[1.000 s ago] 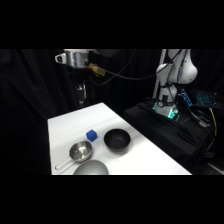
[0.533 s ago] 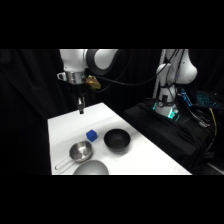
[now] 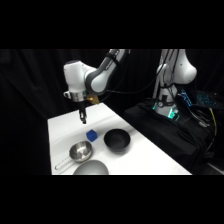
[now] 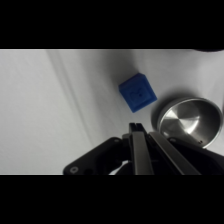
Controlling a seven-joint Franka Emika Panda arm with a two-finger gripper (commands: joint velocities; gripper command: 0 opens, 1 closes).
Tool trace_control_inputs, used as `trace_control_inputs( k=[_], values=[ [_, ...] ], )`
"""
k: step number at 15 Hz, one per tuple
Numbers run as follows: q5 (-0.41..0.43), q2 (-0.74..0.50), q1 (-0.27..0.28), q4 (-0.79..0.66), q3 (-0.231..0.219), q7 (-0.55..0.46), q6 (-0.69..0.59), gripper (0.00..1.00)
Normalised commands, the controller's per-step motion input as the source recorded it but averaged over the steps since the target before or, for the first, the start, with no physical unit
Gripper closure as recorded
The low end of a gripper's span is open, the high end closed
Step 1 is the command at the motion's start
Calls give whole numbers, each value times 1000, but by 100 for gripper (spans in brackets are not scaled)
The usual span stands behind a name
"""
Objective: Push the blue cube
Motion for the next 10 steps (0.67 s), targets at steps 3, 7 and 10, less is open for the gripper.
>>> trace_control_inputs(
  k=[3,7,10],
  values=[
    [168,200,-59,37,48,-103,209,94],
    [170,138,-79,9,75,-133,185,93],
    [191,130,-107,46,108,-156,110,93]
  ],
)
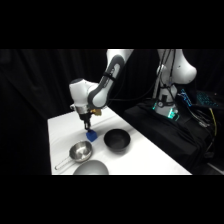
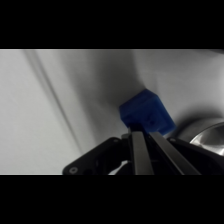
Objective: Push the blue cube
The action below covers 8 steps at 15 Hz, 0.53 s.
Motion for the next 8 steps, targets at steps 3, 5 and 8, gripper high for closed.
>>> trace_control_inputs(
  k=[3,5,8],
  values=[
    [172,92,-85,62,92,-108,22,94],
    [48,-164,11,-12,-11,2,-116,94],
    [-33,-453,68,-113,-60,41,-234,96]
  ],
)
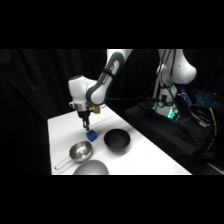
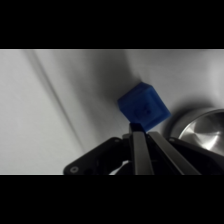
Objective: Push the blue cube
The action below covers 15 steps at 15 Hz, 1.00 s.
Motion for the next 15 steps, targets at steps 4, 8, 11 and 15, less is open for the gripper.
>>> trace_control_inputs(
  k=[4,8,11,15],
  values=[
    [-133,-555,113,-92,-87,76,-393,70],
    [-210,-400,143,21,-82,150,-470,43],
    [-268,-368,166,19,-53,217,-427,20],
    [-214,-318,119,-38,-1,184,-257,0]
  ],
)
